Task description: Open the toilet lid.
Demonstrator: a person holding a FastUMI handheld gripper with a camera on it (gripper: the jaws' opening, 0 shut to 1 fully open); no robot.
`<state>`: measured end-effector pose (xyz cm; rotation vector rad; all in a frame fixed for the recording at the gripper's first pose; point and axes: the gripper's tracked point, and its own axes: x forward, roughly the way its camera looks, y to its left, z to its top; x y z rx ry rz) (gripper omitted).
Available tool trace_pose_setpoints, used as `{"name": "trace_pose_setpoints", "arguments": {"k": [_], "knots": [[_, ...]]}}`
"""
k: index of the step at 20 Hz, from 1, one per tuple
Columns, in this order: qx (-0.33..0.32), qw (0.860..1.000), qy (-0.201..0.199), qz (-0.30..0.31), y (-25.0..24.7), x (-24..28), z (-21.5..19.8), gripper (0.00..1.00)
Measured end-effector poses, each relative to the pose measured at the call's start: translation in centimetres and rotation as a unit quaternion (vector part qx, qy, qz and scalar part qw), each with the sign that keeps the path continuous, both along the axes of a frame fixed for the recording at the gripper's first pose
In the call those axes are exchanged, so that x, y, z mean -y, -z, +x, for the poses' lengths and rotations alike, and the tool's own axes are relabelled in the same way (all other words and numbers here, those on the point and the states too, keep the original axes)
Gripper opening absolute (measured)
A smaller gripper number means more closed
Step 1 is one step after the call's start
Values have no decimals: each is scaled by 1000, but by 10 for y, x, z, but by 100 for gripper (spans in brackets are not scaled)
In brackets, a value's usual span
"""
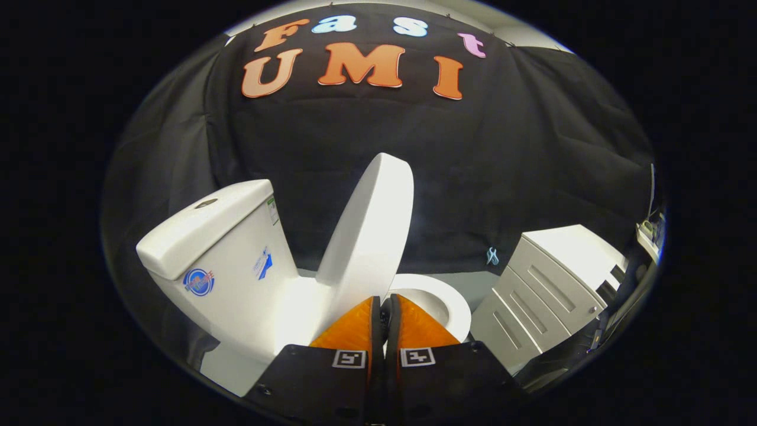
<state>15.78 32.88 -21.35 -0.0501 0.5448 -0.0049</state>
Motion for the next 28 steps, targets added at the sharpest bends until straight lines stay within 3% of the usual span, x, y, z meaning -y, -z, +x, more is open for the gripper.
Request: {"name": "trace_pose_setpoints", "arguments": {"k": [11,28], "knots": [[29,998,-47,-45,-26,-83,-6,8],[50,993,-100,-39,-29,-169,-15,8]]}}
